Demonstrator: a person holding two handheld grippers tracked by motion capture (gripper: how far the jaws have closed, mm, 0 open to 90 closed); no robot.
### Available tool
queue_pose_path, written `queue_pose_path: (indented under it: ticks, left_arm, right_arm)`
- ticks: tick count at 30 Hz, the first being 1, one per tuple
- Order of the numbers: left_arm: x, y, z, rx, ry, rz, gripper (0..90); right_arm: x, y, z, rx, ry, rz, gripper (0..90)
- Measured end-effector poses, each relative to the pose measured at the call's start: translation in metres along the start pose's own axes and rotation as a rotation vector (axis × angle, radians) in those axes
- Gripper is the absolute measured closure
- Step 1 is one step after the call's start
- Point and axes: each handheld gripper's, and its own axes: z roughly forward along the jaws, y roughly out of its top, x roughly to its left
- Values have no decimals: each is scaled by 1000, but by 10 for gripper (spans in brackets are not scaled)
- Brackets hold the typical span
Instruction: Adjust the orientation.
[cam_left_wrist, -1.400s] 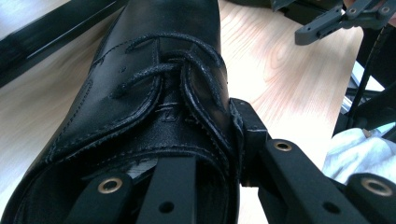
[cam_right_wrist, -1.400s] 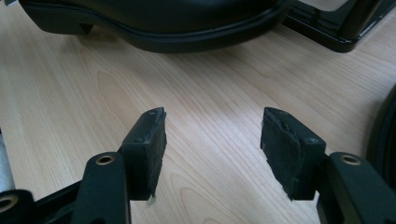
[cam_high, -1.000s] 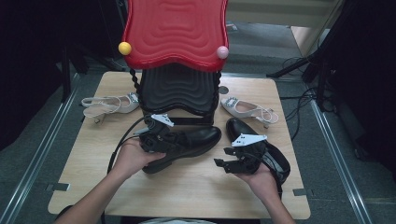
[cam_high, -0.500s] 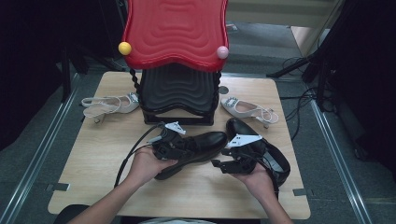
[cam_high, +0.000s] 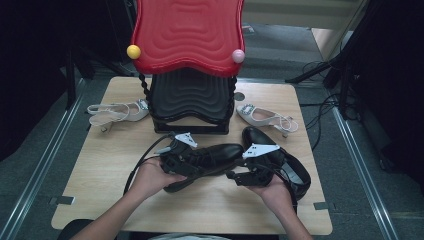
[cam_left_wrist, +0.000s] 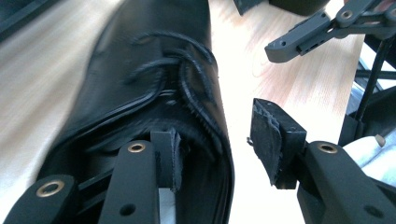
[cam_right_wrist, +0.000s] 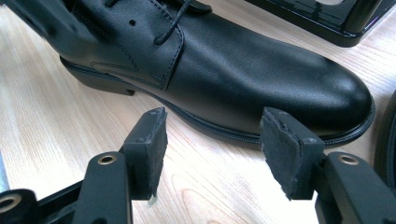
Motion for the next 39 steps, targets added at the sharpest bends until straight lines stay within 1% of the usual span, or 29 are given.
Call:
queue_pose_path:
  ticks: [3,6,7,9,11,12,13,14,15,16,18,19,20,21,22,23,24,25,26,28,29,31,32,33,34,35,36,38,39]
  left_arm:
    - [4,-3,-14,4,-27,12,519]
    - [9,-5,-32,-12,-18,32,525]
    - [9,-5,-32,-12,-18,32,521]
    - [16,-9,-48,-28,-25,29,521]
    - [18,-10,-53,-40,-23,26,532]
    - [25,-13,-64,-62,-23,18,565]
    - [28,-14,-69,-72,-24,10,600]
    - [28,-14,-69,-72,-24,10,686]
    - [32,-15,-73,-78,-38,11,701]
    - [35,-17,-76,-82,-26,7,701]
    - [43,-20,-80,-80,-2,-8,772]
    - [52,-24,-79,-75,13,-30,801]
    - [52,-24,-79,-75,13,-30,817]
    - [56,-26,-78,-79,18,-35,817]
    - [64,-29,-74,-66,29,-38,870]
    - [64,-29,-74,-66,29,-38,870]
    - [68,-30,-71,-71,28,-58,896]
    - [73,-32,-68,-79,21,-63,898]
    - [80,-33,-60,-72,10,-77,898]
    - [82,-33,-55,-62,22,-67,898]
    - [84,-33,-48,-54,34,-60,898]
    - [87,-35,-39,-53,12,-77,893]
    - [86,-35,-27,-20,4,-78,893]
    - [85,-34,-22,4,11,-70,894]
    - [85,-34,-22,4,11,-70,897]
    - [85,-34,-18,2,-17,-90,899]
    - [86,-34,-18,6,-22,-99,899]
    - [86,-34,-18,5,-27,-91,900]
    - [86,-36,-17,5,-45,-100,899]
  right_arm:
    - [0,0,0,-1,0,2,430]
    - [2,1,0,-2,-1,-1,431]
    - [2,1,0,-3,2,-2,432]
    - [4,2,0,-2,3,-2,433]
    - [5,2,0,-4,3,-2,436]
    - [5,2,0,-6,6,-2,439]
    - [6,2,0,-6,6,-2,442]
    - [6,3,1,-6,4,1,447]
    - [7,3,2,-5,4,3,450]
    - [7,3,2,-5,4,3,450]
    - [9,3,3,-7,0,3,469]
    - [9,4,3,-9,-2,3,479]
    - [10,4,4,-11,-4,5,490]
    - [10,4,4,-11,-4,5,490]
    - [12,4,7,-10,-5,12,537]
    - [12,4,7,-10,-5,12,537]
    - [13,4,9,-8,1,20,613]
    - [14,4,11,-7,7,28,648]
    - [15,4,12,-5,12,40,709]
    - [15,4,14,-3,20,43,736]
    - [17,5,16,-5,15,44,775]
    - [20,6,22,-5,5,31,873]
    - [21,7,24,-5,4,27,888]
    - [22,8,26,1,4,31,900]
    - [23,8,29,11,6,35,900]
    - [23,9,31,18,4,40,900]
    - [24,9,34,26,-11,41,900]
    - [24,9,35,27,-15,44,900]
    - [22,9,34,26,-3,59,900]
